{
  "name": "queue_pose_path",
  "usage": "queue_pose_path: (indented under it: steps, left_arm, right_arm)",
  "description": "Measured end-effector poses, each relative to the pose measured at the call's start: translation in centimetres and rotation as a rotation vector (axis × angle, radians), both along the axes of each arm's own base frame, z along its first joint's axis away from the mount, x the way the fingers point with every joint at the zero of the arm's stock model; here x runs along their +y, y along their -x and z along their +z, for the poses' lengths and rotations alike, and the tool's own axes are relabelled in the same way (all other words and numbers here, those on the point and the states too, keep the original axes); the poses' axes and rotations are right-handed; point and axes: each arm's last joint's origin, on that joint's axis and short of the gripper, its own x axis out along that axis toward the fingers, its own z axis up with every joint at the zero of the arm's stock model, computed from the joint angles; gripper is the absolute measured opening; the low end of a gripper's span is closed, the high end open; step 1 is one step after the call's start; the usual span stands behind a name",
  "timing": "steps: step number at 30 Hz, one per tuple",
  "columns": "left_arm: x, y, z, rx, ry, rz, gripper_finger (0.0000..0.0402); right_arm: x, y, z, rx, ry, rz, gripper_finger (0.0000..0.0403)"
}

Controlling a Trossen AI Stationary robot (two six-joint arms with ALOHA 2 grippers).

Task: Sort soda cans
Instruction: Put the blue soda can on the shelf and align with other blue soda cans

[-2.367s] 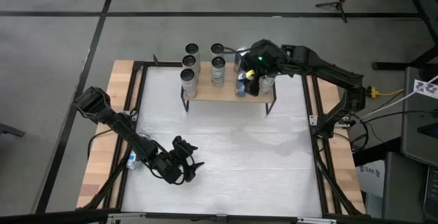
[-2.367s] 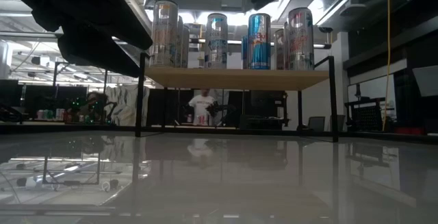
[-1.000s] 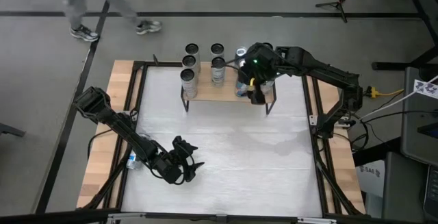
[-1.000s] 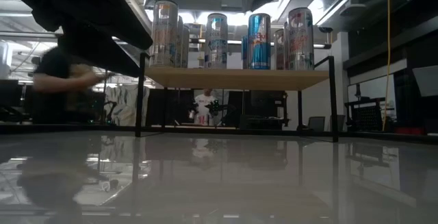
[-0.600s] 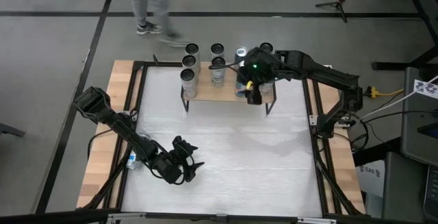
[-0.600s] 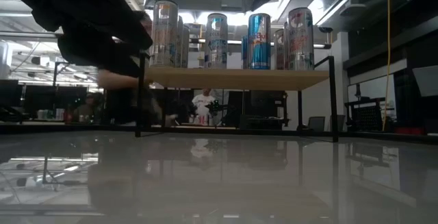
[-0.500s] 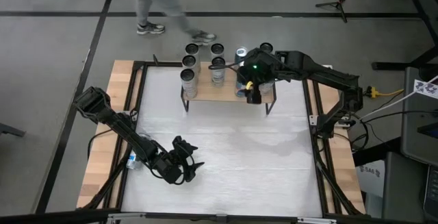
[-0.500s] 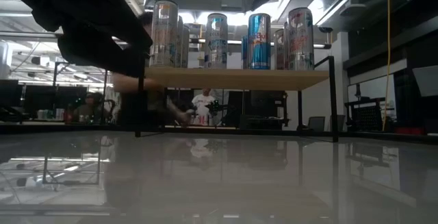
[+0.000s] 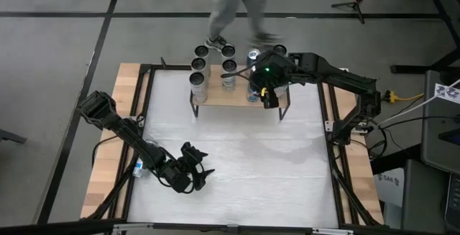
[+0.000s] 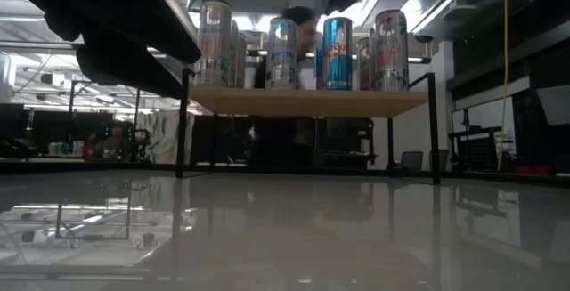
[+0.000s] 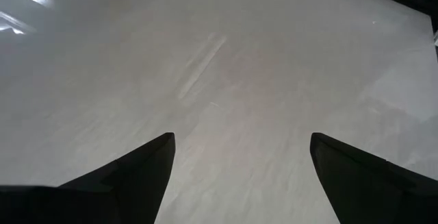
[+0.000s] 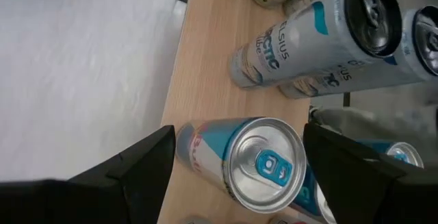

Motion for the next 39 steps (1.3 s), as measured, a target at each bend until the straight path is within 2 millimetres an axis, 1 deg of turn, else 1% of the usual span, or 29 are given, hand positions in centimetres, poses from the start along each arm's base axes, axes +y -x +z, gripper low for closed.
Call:
queue_pose_path:
  steps: [4, 8, 11, 17, 26, 29, 35, 39]
  left_arm:
    - [0.0, 0.0, 0.0, -0.008, -0.011, 0.012, 0.0334]
    - [0.0, 0.0, 0.0, -0.009, -0.01, 0.012, 0.0334]
    - [0.0, 0.0, 0.0, -0.009, -0.01, 0.012, 0.0334]
    - [0.0, 0.0, 0.0, -0.009, -0.011, 0.012, 0.0334]
    - [0.0, 0.0, 0.0, -0.009, -0.01, 0.013, 0.0334]
    - [0.0, 0.0, 0.1, -0.012, -0.007, 0.014, 0.0334]
    - [0.0, 0.0, 0.1, -0.013, -0.005, 0.015, 0.0334]
    - [0.0, 0.0, 0.1, -0.013, -0.005, 0.015, 0.0334]
  right_arm:
    - [-0.6, -0.2, -0.3, 0.014, -0.001, -0.003, 0.0317]
    - [-1.9, -0.3, -0.8, 0.034, -0.012, -0.036, 0.0317]
    - [-2.4, -0.2, -0.9, 0.026, -0.036, -0.036, 0.0317]
    - [-2.4, -0.2, -0.9, 0.026, -0.05, -0.001, 0.0317]
    - [-2.7, -1.0, -2.1, 0.078, -0.051, 0.016, 0.0315]
    - [-2.7, -1.0, -2.4, 0.108, -0.047, 0.038, 0.0302]
    - [-2.6, -0.9, -2.4, 0.126, -0.039, 0.069, 0.0262]
    - [-2.6, -0.9, -2.4, 0.138, -0.016, 0.111, 0.0255]
